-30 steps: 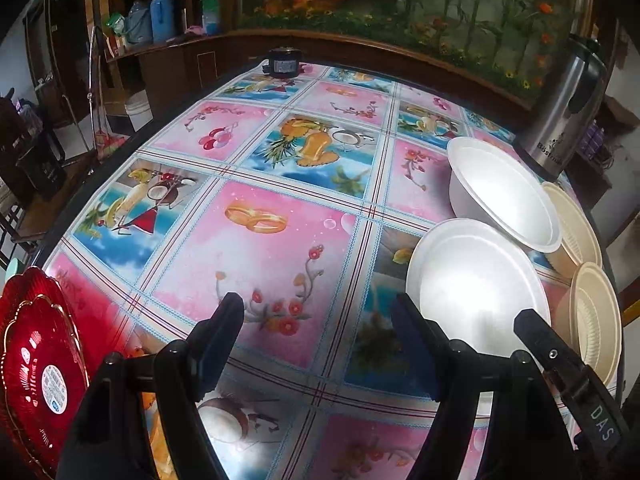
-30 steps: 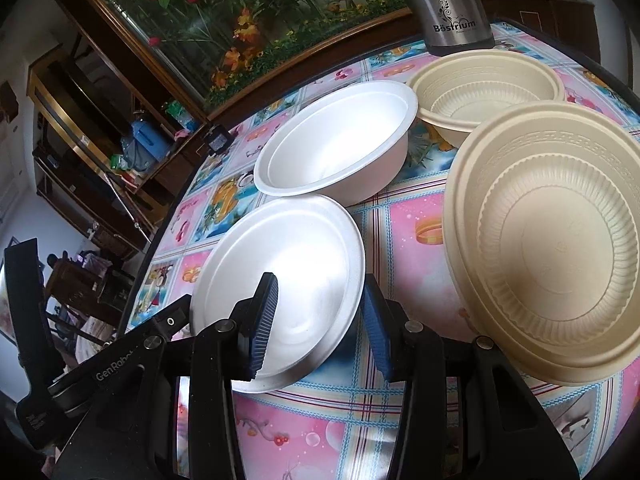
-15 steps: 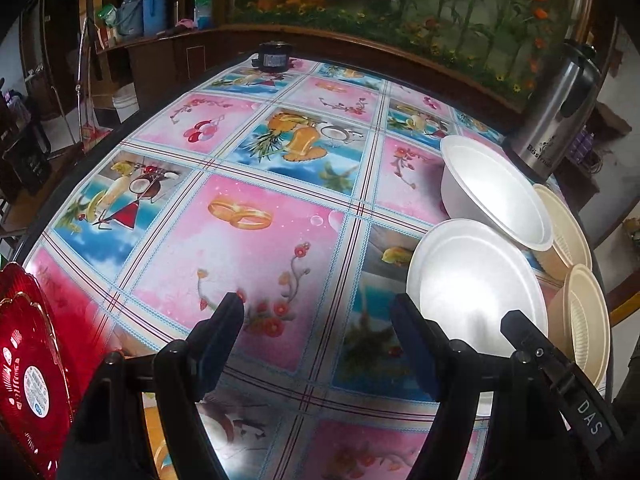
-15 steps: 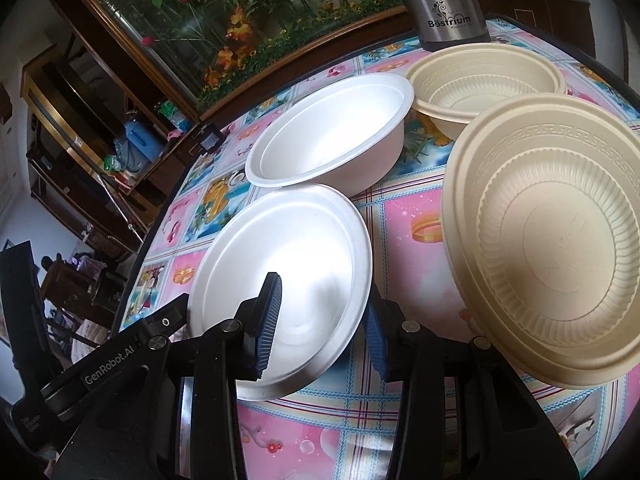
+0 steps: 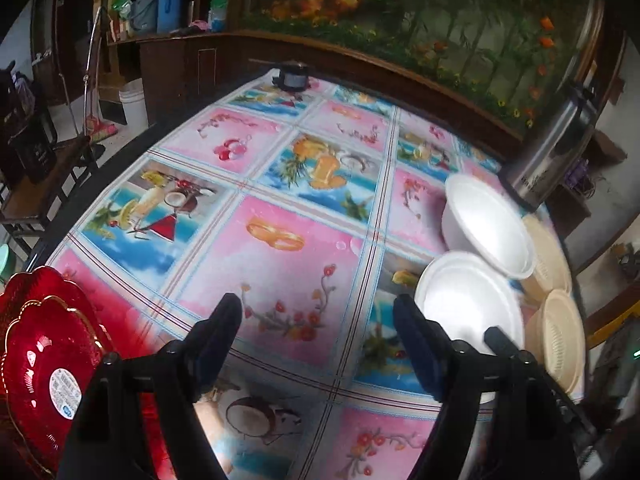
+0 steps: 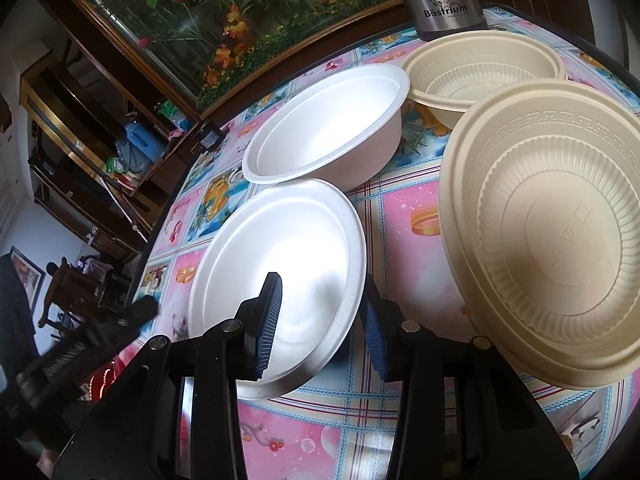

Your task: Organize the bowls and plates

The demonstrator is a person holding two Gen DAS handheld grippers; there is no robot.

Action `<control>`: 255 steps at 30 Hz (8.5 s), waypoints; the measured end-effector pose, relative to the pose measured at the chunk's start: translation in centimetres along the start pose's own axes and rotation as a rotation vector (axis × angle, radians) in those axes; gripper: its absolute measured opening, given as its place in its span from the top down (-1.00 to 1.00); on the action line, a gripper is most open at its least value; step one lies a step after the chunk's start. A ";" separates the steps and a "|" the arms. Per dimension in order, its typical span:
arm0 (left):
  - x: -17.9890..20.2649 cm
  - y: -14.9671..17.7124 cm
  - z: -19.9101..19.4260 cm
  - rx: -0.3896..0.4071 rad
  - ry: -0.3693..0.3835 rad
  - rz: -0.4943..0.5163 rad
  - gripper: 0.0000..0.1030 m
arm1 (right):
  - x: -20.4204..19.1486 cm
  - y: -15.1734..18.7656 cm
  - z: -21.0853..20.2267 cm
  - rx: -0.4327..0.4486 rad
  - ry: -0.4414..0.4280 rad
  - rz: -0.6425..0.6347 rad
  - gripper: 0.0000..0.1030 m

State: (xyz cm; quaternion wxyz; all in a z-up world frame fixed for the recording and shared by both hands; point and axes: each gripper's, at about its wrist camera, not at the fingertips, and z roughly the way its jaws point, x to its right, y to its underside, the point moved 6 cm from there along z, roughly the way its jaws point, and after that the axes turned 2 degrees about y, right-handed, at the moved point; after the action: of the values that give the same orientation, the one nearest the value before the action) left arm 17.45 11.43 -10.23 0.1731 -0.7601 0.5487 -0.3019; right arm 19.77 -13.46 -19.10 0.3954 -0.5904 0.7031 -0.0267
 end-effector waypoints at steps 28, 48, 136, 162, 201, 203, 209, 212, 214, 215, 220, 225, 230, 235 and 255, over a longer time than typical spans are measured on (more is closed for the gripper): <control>4.5 0.9 4.7 -0.252 0.076 -0.089 -0.58 | 0.7 0.4 1.0 -0.090 -0.091 0.096 0.23; 5.0 2.3 5.8 -0.249 0.062 -0.097 -0.20 | 1.6 1.6 2.3 -0.216 -0.231 0.284 0.22; 2.4 5.1 -0.7 -0.121 0.117 0.050 0.80 | -0.3 2.7 -0.5 -0.161 -0.220 0.147 0.77; -9.1 5.0 -11.3 0.123 -0.025 0.050 0.80 | -14.4 9.0 -2.5 -0.202 -0.316 -0.039 0.78; -22.4 7.8 -10.2 -0.005 -0.180 -0.143 0.67 | -24.3 16.8 5.4 -0.339 -0.221 -0.291 0.77; -22.6 7.8 -10.3 -0.004 -0.184 -0.148 0.61 | -24.3 16.7 5.4 -0.332 -0.225 -0.294 0.77; -22.7 7.7 -10.9 0.010 -0.183 -0.152 0.53 | -24.0 16.5 5.2 -0.326 -0.245 -0.280 0.77; -22.8 7.6 -11.3 0.022 -0.195 -0.153 0.52 | -23.9 16.4 5.0 -0.324 -0.256 -0.270 0.77; -23.0 7.4 -11.5 0.034 -0.209 -0.155 0.52 | -23.7 16.2 4.8 -0.313 -0.266 -0.261 0.77; -23.0 7.4 -11.5 0.038 -0.226 -0.144 0.51 | -23.7 16.1 4.6 -0.306 -0.271 -0.256 0.77; -22.3 7.9 -9.7 -0.014 -0.248 -0.093 0.50 | -22.9 15.3 3.8 -0.277 -0.294 -0.219 0.77; -21.3 8.0 -8.8 -0.015 -0.275 -0.058 0.25 | -21.7 14.6 3.4 -0.256 -0.302 -0.187 0.77; -21.4 8.0 -8.7 -0.025 -0.280 -0.054 0.20 | -20.6 13.8 2.9 -0.238 -0.312 -0.153 0.77; -22.2 6.7 -11.1 0.039 -0.311 -0.078 0.18 | -18.9 12.5 2.3 -0.208 -0.327 -0.105 0.50; -8.4 6.9 -9.1 0.033 -0.215 0.177 -0.31 | -7.6 4.6 -4.8 0.180 -0.126 -0.158 0.04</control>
State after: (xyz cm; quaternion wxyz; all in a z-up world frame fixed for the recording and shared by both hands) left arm 4.70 17.62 -9.68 0.2693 -0.7337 0.5869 -0.2115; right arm 13.14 -7.61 -14.13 0.4867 -0.6066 0.6230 -0.0834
